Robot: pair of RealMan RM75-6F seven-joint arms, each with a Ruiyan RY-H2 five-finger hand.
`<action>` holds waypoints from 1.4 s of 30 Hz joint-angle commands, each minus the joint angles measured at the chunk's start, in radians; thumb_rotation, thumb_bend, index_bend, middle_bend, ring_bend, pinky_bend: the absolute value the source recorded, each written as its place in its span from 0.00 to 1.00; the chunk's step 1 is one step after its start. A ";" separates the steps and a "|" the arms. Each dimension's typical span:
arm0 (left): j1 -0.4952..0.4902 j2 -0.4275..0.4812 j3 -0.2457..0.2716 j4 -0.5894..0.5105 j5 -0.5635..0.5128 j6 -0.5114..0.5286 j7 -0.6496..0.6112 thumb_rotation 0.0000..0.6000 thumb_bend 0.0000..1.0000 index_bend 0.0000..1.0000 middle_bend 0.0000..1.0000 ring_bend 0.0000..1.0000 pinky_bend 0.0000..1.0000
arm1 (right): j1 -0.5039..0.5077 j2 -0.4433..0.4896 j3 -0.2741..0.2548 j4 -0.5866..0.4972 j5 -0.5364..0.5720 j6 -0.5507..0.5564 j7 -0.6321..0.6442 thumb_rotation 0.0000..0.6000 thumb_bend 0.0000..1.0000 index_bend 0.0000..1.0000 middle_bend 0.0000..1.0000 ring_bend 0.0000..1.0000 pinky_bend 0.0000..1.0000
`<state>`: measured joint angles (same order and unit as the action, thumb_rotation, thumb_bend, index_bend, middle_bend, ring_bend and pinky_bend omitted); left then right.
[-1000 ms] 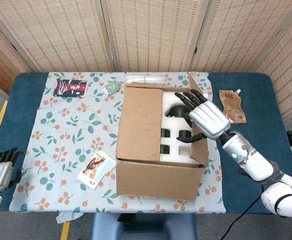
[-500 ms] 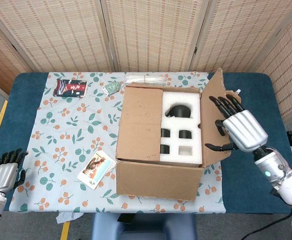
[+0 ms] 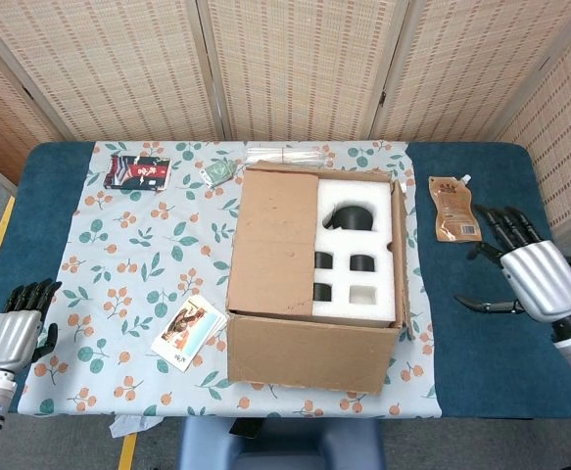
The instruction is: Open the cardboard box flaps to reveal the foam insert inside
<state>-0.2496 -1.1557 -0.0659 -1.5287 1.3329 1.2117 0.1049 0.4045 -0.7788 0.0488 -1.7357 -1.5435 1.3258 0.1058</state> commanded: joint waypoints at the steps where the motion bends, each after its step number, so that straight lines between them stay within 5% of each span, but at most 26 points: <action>1: -0.049 0.075 -0.009 -0.055 0.104 -0.007 -0.074 1.00 0.67 0.15 0.07 0.00 0.00 | -0.090 -0.123 0.014 0.135 -0.006 0.157 -0.074 0.38 0.25 0.36 0.00 0.00 0.00; 4: -0.098 0.123 -0.019 -0.074 0.200 -0.014 -0.179 1.00 0.67 0.21 0.07 0.00 0.00 | -0.146 -0.208 0.020 0.202 -0.010 0.260 -0.094 0.38 0.25 0.36 0.00 0.00 0.00; 10: -0.227 0.172 -0.070 -0.062 0.321 -0.037 -0.366 1.00 1.00 0.31 0.07 0.00 0.00 | -0.246 -0.349 0.050 0.304 0.059 0.391 -0.075 0.38 0.25 0.36 0.00 0.00 0.00; 20: -0.443 0.146 -0.117 -0.112 0.379 -0.203 -0.338 1.00 1.00 0.44 0.05 0.00 0.00 | -0.367 -0.425 0.112 0.391 0.101 0.560 0.154 0.40 0.25 0.36 0.00 0.00 0.00; 29: -0.629 0.033 -0.172 -0.122 0.319 -0.379 -0.218 1.00 1.00 0.45 0.00 0.00 0.00 | -0.408 -0.393 0.179 0.416 0.181 0.532 0.317 0.42 0.25 0.36 0.00 0.00 0.00; 42: -0.869 -0.187 -0.209 0.090 0.272 -0.507 -0.261 1.00 1.00 0.54 0.00 0.00 0.00 | -0.427 -0.340 0.231 0.470 0.247 0.379 0.545 0.50 0.25 0.36 0.00 0.00 0.00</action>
<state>-1.0928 -1.3189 -0.2749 -1.4659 1.6054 0.7199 -0.1533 -0.0230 -1.1296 0.2772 -1.2747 -1.3014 1.7313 0.6297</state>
